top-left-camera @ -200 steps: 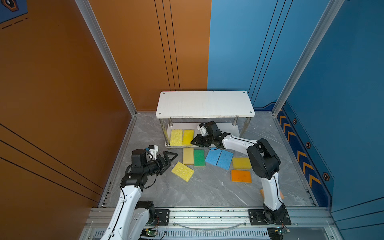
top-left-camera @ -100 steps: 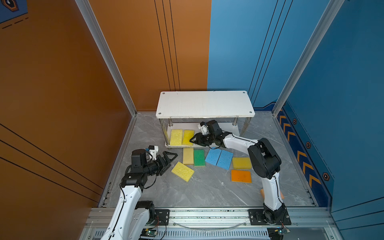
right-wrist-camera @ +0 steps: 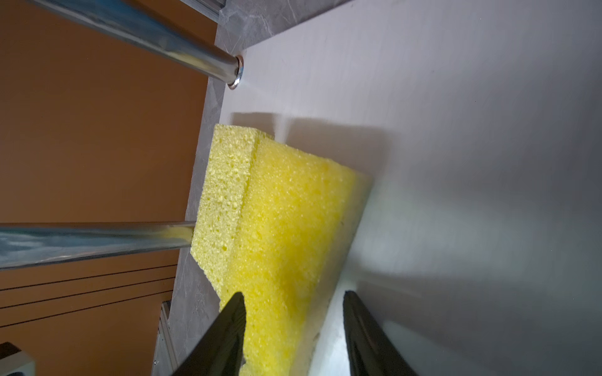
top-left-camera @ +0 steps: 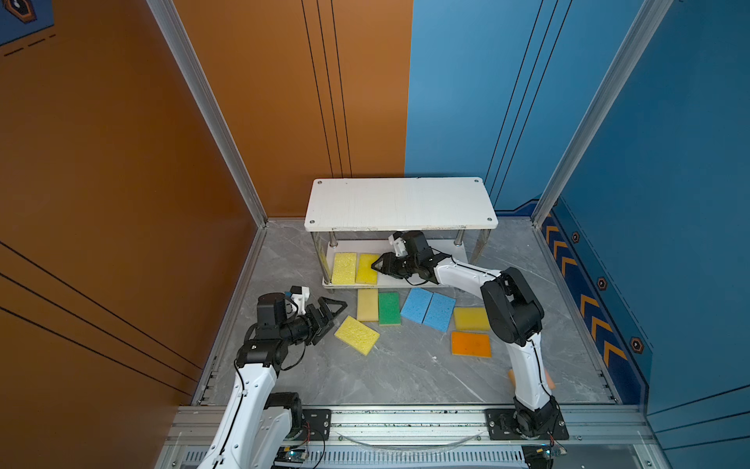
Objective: Place and organize the cleaning sponges onto the shelf
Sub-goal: 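Lower the yellow foam sponge beside the cellulose sponge on the lower tier, then open the right gripper and withdraw it from the shelf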
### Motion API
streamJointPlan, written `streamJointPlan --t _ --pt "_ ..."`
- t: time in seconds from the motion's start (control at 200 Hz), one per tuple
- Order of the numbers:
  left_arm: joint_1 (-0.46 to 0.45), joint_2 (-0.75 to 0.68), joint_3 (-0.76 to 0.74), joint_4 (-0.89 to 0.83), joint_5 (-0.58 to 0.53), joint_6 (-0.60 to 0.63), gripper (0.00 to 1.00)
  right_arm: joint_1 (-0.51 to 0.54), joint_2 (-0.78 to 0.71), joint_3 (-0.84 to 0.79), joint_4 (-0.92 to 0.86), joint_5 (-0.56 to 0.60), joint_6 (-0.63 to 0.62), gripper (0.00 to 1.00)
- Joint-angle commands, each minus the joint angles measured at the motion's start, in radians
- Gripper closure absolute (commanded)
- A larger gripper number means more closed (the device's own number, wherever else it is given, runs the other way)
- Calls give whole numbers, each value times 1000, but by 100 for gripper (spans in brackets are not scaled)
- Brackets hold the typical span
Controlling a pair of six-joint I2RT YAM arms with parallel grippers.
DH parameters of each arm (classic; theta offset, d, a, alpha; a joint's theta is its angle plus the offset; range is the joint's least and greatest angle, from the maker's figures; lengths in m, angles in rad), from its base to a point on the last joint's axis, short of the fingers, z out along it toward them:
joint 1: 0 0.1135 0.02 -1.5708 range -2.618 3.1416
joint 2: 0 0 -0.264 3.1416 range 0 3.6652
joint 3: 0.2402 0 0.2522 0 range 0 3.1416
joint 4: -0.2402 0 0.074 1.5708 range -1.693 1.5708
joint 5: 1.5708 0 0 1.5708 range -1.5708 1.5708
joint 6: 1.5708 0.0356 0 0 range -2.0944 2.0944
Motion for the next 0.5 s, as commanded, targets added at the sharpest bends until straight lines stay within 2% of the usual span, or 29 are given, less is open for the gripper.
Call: streamJointPlan --t 0.0,0.496 --pt "9 -21 -14 -17 18 17 2 7 48 44 -18 21 10 49" --pt "12 -31 -32 -20 16 14 2 15 45 68 -29 28 7 49"
